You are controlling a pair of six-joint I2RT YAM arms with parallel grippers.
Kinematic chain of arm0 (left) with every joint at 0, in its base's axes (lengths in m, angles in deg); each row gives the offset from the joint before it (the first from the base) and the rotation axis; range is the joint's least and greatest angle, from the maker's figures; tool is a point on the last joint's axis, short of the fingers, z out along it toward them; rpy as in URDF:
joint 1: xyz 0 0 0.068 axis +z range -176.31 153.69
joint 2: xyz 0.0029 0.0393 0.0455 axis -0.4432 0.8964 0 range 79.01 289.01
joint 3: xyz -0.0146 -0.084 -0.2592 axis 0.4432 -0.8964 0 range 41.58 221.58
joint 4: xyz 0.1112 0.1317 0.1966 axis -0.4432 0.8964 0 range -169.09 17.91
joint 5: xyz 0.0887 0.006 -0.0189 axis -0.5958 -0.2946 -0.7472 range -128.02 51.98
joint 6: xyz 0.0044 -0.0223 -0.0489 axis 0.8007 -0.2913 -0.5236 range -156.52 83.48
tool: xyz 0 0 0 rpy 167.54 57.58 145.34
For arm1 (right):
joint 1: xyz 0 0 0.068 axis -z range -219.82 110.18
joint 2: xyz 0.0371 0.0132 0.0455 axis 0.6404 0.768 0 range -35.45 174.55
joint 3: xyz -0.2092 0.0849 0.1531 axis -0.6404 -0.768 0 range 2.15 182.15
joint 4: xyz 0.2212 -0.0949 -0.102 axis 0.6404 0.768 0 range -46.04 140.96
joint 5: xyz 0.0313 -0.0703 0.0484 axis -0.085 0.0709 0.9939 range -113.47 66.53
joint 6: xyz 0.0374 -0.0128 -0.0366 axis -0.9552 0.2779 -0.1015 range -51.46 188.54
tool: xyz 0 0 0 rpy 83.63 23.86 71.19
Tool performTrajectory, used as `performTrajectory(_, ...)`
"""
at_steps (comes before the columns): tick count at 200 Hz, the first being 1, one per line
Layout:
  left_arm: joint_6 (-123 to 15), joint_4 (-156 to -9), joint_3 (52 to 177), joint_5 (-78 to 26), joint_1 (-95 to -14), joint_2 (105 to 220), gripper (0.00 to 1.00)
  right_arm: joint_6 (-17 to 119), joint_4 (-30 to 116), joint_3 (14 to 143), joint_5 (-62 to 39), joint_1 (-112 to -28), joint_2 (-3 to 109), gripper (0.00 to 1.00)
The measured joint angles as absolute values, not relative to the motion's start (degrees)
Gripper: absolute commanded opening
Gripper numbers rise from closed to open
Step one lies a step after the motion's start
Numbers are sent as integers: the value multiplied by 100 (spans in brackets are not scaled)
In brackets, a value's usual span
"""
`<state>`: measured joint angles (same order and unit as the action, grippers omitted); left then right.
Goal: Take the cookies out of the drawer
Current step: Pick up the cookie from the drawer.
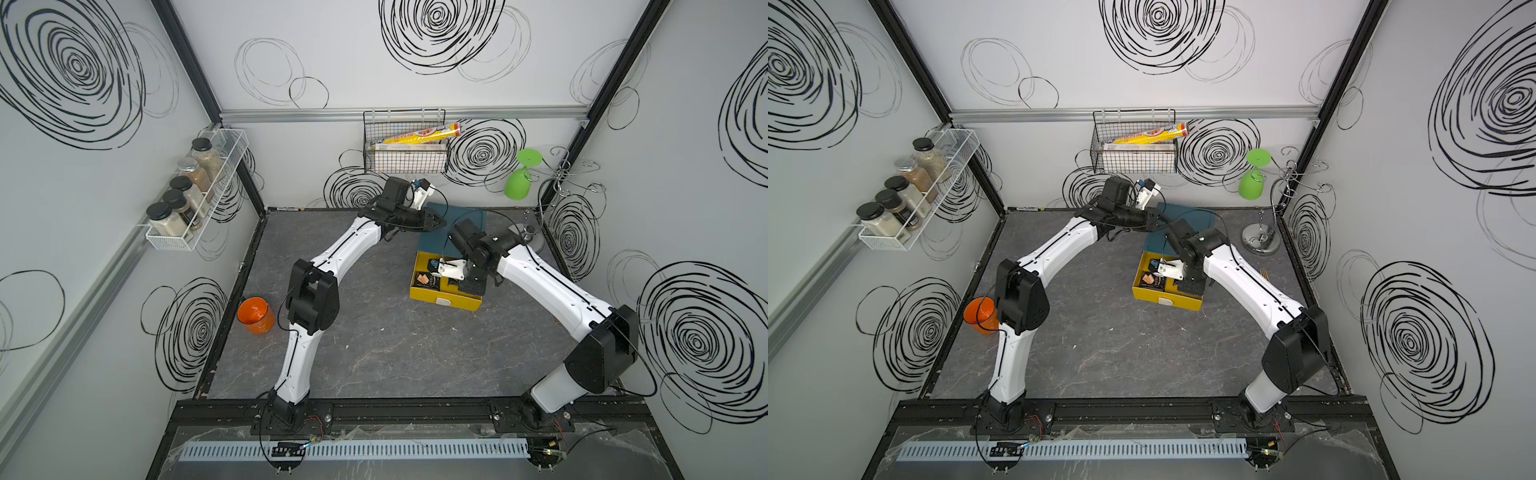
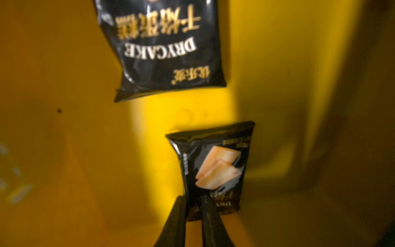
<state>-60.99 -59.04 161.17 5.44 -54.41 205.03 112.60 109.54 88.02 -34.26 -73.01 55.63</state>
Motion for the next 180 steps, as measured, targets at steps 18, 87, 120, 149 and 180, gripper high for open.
performTrajectory(18,-6099,-5904,16117,544,-5436,20503,26,11257,10871,8802,-3445,-7301,5555,1)
performTrajectory(87,-6099,-5904,16117,542,-5436,20503,26,11142,10727,8859,-3373,-7301,5404,0)
performTrajectory(120,-6101,-5910,16117,542,-5434,20510,26,11102,10736,9062,-3196,-7301,5107,0)
performTrajectory(149,-6114,-5963,16117,542,-5425,20527,26,11096,10733,9066,-3030,-7301,4626,0)
performTrajectory(180,-6119,-5989,16117,542,-5408,20536,26,11120,10615,9033,-2818,-7301,4127,0)
